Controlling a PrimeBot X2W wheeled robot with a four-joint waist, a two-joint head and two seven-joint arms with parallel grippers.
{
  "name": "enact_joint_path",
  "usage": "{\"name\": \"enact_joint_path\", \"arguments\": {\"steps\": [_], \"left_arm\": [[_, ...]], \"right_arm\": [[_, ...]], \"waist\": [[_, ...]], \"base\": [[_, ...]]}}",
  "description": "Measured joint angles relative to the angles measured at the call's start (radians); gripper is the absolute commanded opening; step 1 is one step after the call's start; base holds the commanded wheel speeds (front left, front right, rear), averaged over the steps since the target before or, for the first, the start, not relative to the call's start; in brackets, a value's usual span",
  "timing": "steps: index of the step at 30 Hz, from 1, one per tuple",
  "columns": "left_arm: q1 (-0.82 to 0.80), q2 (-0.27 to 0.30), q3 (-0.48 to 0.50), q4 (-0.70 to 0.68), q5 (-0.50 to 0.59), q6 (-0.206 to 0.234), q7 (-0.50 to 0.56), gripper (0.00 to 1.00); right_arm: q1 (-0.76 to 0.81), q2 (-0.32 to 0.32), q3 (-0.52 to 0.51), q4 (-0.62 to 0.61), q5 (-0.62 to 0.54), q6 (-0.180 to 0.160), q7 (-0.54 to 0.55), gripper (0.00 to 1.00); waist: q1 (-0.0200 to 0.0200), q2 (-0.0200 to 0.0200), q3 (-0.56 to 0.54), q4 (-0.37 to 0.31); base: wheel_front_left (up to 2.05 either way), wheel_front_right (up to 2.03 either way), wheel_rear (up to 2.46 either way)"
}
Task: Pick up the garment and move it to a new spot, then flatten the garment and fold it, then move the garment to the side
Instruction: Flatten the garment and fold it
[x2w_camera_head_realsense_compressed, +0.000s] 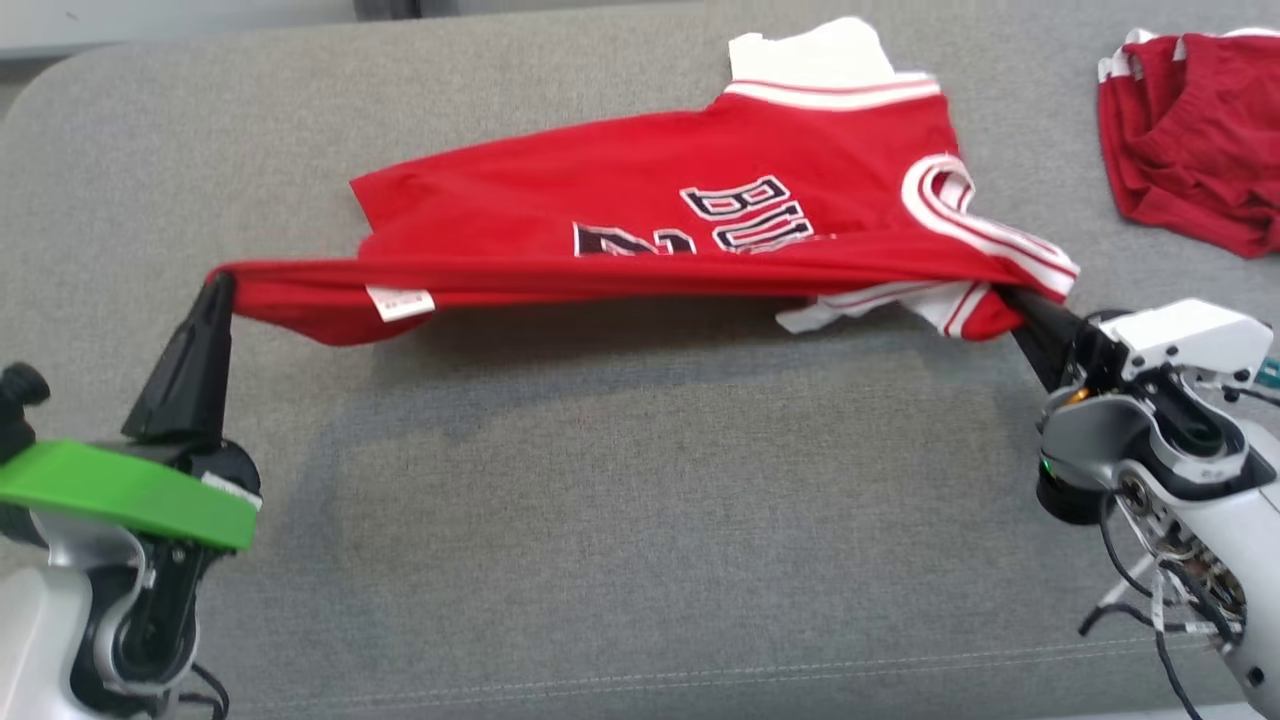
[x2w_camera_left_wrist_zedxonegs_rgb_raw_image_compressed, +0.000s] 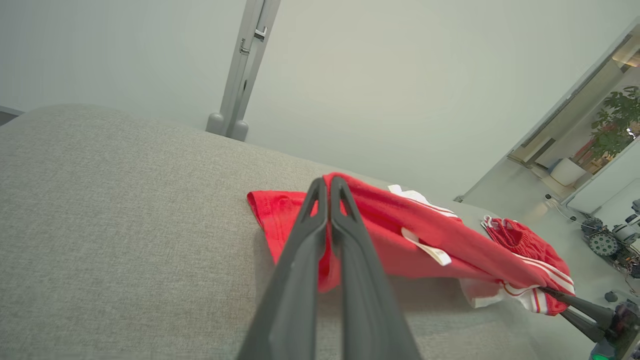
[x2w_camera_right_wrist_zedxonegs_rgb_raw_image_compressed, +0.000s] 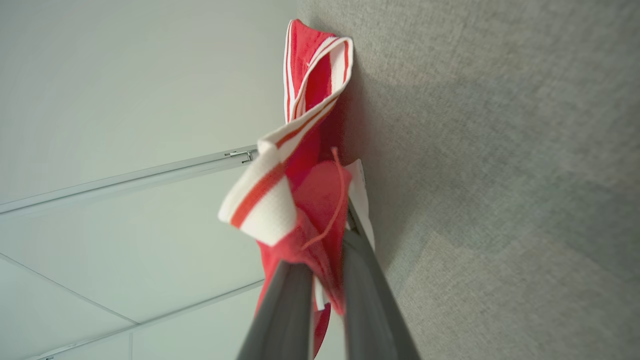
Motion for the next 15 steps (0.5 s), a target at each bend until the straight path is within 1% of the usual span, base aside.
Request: {"name": "enact_joint_path", "arguments": {"steps": [5, 8, 12, 15], "left_arm": [[0.088, 0.001, 0.017, -0.081, -0.026, 0.023, -0.019, 0.0], [0.126, 0.001, 0.034, -0.118, -0.035, 0.035, -0.026, 0.0], [0.166, 0.0, 0.032, -0.143, -0.036, 0.038, -0.034, 0.0], [0.174, 0.001, 0.027, -0.19, -0.036, 0.038, -0.035, 0.0]], "right_arm": [[0.079, -0.061, 0.025, -0.081, 0.081, 0.0, 0.026, 0.0], [0.121, -0.099, 0.06, -0.13, 0.098, 0.0, 0.041, 0.0], [0.158, -0.124, 0.039, -0.171, 0.165, 0.0, 0.02, 0.0], [0.164, -0.173, 0.004, -0.266, 0.178, 0.0, 0.004, 0.0]], "waist": [[0.0, 0.0, -0.032, -0.017], [0.0, 0.0, -0.037, -0.026], [0.0, 0.0, -0.036, -0.029], [-0.0001, 0.0, -0.031, -0.028]], "base": [[0.0, 0.0, 0.0], [0.0, 0.0, 0.0], [0.0, 0.0, 0.0], [0.0, 0.0, 0.0]]}}
